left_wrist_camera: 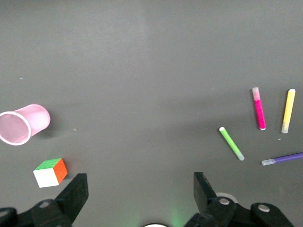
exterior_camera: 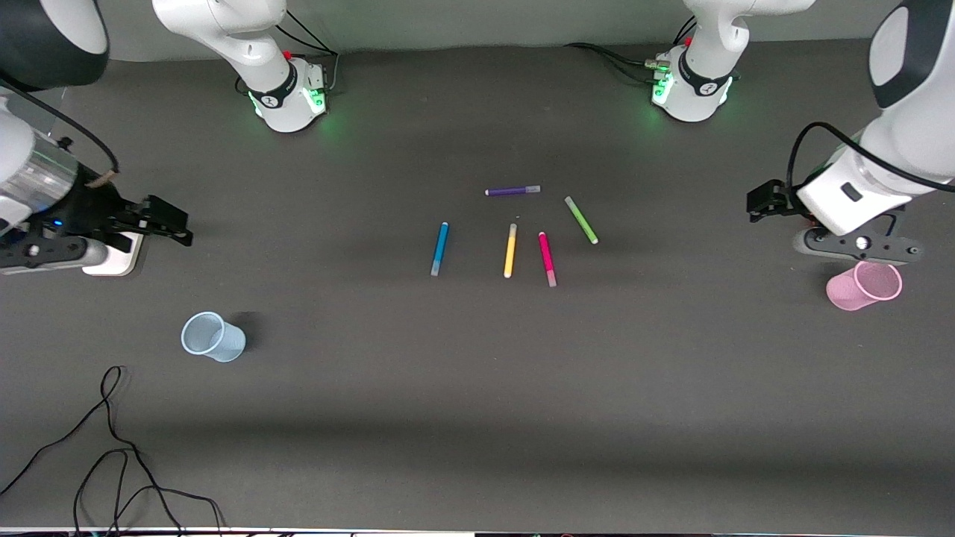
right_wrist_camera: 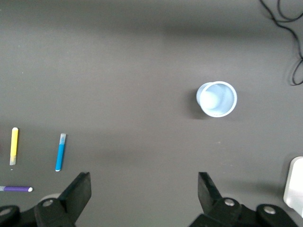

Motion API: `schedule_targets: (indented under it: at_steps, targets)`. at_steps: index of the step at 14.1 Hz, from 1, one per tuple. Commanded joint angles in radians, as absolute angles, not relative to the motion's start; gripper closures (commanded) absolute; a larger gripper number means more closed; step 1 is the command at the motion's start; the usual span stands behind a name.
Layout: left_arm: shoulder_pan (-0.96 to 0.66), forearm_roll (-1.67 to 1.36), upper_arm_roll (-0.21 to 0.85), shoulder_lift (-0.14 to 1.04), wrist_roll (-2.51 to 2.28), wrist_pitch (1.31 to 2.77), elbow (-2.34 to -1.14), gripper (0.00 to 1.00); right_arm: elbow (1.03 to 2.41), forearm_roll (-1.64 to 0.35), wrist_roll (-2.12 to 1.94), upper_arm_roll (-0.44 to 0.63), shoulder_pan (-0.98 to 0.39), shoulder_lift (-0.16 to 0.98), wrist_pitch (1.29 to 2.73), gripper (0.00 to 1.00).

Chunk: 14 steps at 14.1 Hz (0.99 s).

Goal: Place pink and blue markers in matching cups
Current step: 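Reach blue marker with the right gripper while the left gripper reaches pink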

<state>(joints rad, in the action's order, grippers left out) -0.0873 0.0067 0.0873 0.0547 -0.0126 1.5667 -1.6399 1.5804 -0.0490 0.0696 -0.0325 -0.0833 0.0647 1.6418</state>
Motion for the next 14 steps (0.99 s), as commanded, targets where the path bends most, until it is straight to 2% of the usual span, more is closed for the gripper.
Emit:
schedule_targets:
  at_steps: [1, 5, 11, 14]
  targets:
    - [-0.103, -0.02, 0.155, 0.078, -0.14, 1.589, -1.637, 0.01, 1.549, -0.035, 0.162, -0.035, -0.142, 0.103, 1.626, 0.0]
    - [-0.124, -0.018, 0.259, 0.15, -0.318, 1.673, -1.637, 0.01, 1.502, -0.041, 0.308, -0.037, -0.25, 0.175, 1.626, 0.0]
    - [-0.305, 0.03, 0.259, 0.346, -0.616, 1.888, -1.657, 0.01, 1.371, -0.057, 0.59, -0.041, -0.414, 0.372, 1.626, 0.0]
    - [-0.337, 0.038, 0.261, 0.431, -0.623, 1.971, -1.712, 0.01, 1.367, -0.193, 0.592, -0.052, -0.416, 0.449, 1.634, 0.0]
